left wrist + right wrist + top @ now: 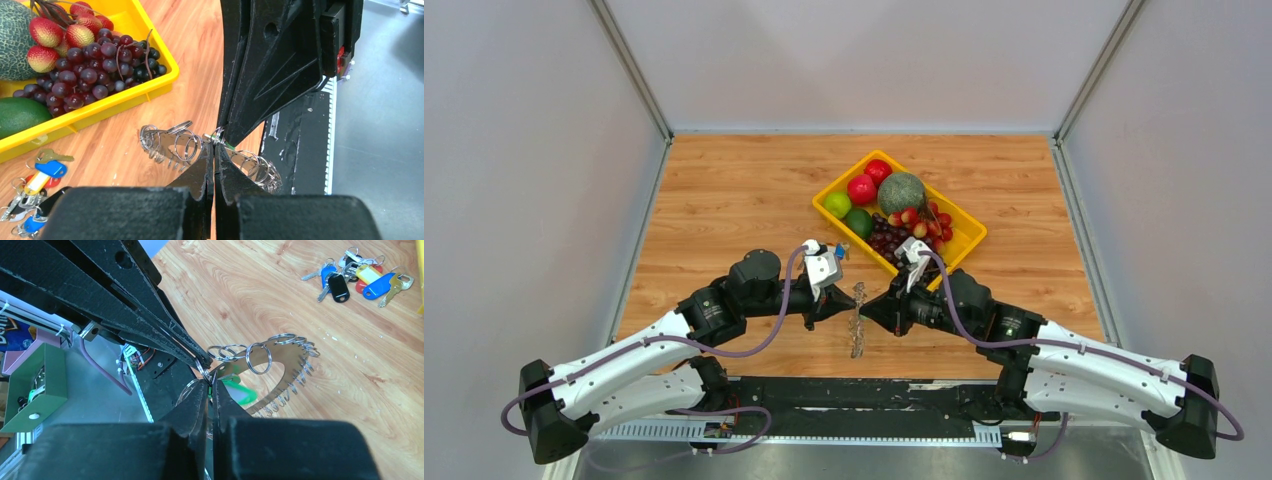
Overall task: Remove the keys from the keyring
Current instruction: Remove the key from the keyring, then place the key at the center of the board.
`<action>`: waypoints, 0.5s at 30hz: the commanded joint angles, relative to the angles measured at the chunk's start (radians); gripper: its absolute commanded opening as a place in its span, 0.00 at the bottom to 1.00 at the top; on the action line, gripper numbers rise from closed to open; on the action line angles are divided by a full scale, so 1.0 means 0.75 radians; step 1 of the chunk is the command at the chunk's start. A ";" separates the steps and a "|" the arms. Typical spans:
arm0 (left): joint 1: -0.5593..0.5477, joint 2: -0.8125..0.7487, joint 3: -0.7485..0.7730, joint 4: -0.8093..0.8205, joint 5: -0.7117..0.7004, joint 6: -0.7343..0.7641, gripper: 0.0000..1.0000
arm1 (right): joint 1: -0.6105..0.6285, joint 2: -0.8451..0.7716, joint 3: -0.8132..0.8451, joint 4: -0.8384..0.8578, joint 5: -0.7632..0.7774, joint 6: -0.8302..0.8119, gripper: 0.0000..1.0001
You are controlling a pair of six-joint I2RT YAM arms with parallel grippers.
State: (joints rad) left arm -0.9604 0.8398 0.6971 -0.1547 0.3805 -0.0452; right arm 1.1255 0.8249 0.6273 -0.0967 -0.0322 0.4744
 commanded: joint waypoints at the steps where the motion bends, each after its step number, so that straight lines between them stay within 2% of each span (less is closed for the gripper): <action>1: 0.002 -0.013 0.074 0.031 -0.026 -0.031 0.00 | 0.018 -0.047 0.035 0.037 0.006 0.020 0.01; 12: 0.002 -0.001 0.103 -0.008 -0.079 -0.101 0.00 | 0.053 -0.220 -0.013 -0.049 0.043 -0.102 0.00; 15: 0.000 0.031 0.132 -0.046 -0.109 -0.131 0.00 | 0.054 -0.250 -0.003 -0.100 0.107 -0.118 0.00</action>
State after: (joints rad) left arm -0.9661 0.8410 0.7361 -0.1623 0.3573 -0.1062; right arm 1.1576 0.6811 0.6125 -0.1429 0.0002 0.4229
